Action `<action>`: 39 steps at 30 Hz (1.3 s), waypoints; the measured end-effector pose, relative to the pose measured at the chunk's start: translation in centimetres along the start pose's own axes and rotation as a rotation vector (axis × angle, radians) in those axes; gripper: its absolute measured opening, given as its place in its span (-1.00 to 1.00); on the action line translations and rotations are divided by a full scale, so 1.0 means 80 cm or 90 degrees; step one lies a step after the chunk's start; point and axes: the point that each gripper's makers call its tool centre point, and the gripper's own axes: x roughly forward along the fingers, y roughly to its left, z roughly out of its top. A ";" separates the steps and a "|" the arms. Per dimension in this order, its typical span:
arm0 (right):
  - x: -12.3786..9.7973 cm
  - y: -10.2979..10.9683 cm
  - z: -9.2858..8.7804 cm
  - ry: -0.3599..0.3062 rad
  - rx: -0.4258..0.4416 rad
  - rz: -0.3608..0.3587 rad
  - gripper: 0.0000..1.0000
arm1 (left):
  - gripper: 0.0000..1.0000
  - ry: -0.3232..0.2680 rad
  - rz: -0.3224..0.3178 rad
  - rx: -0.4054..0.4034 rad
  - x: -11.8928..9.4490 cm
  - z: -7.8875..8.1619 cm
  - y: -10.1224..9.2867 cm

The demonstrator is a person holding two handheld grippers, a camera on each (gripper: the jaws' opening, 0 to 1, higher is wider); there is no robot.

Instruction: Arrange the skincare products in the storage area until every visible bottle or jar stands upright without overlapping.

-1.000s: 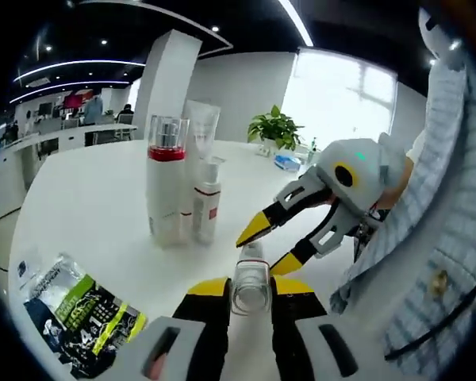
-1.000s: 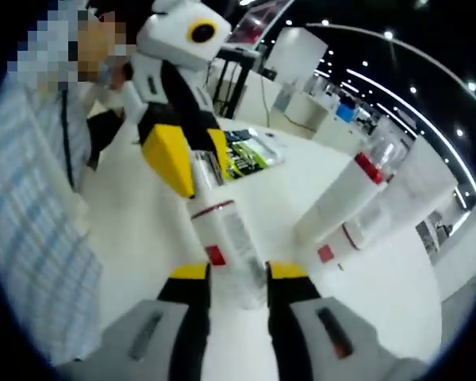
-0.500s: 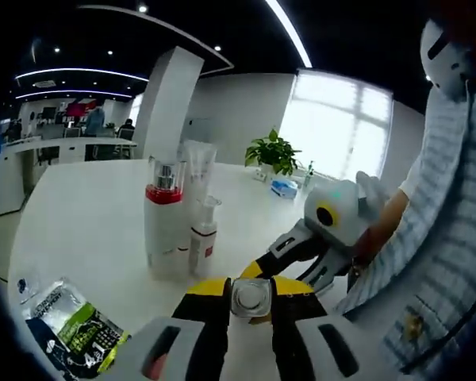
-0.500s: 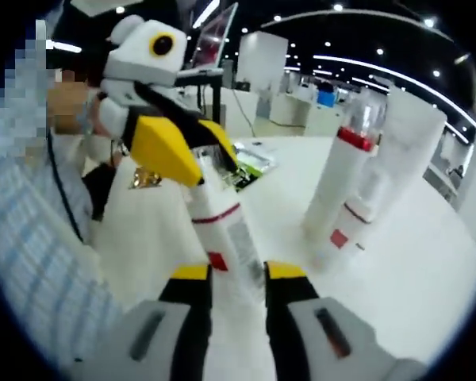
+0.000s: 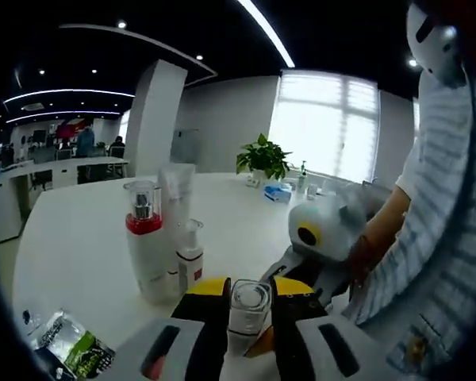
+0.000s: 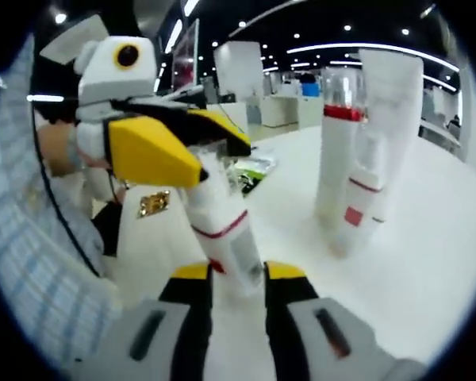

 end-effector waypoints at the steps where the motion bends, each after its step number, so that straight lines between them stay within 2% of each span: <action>1: 0.001 0.001 -0.001 0.000 0.003 0.001 -0.55 | -0.63 0.001 0.000 0.005 0.001 0.000 -0.001; 8: 0.004 0.003 -0.007 0.009 0.048 0.002 -0.56 | -0.63 0.001 0.001 0.014 0.005 0.001 -0.003; 13: 0.004 0.003 -0.007 0.012 0.034 -0.008 -0.55 | -0.59 -0.005 0.003 0.007 0.004 0.002 -0.004; 17: 0.006 -0.001 -0.012 0.027 0.039 -0.016 -0.55 | -0.24 -0.015 -0.004 -0.010 0.002 0.004 -0.005; 21: 0.006 -0.005 -0.022 0.051 0.015 -0.023 -0.55 | -0.17 -0.011 0.007 -0.013 -0.004 0.001 -0.002; 27: -0.003 -0.005 -0.020 0.034 0.026 -0.009 -0.50 | -0.18 0.016 0.050 -0.025 -0.015 -0.029 0.006; 29: -0.008 -0.006 -0.018 0.026 0.027 -0.008 -0.50 | -0.21 0.023 0.085 -0.054 -0.018 -0.044 0.013; 30: -0.009 -0.006 -0.019 0.024 0.027 -0.010 -0.50 | -0.23 0.020 0.090 -0.066 -0.018 -0.048 0.012; 32: -0.015 -0.009 -0.021 0.021 0.021 -0.017 -0.50 | -0.29 0.034 0.086 -0.092 -0.017 -0.067 0.005; 33: -0.017 -0.011 -0.022 0.020 0.020 -0.021 -0.50 | -0.33 0.039 0.087 -0.095 -0.016 -0.069 0.005; 36: -0.024 -0.018 -0.027 0.025 0.014 -0.045 -0.50 | -0.53 0.085 0.114 -0.086 -0.014 -0.093 0.005; 39: -0.031 -0.022 -0.032 0.031 0.007 -0.056 -0.51 | -0.57 0.093 0.148 -0.110 -0.007 -0.104 0.009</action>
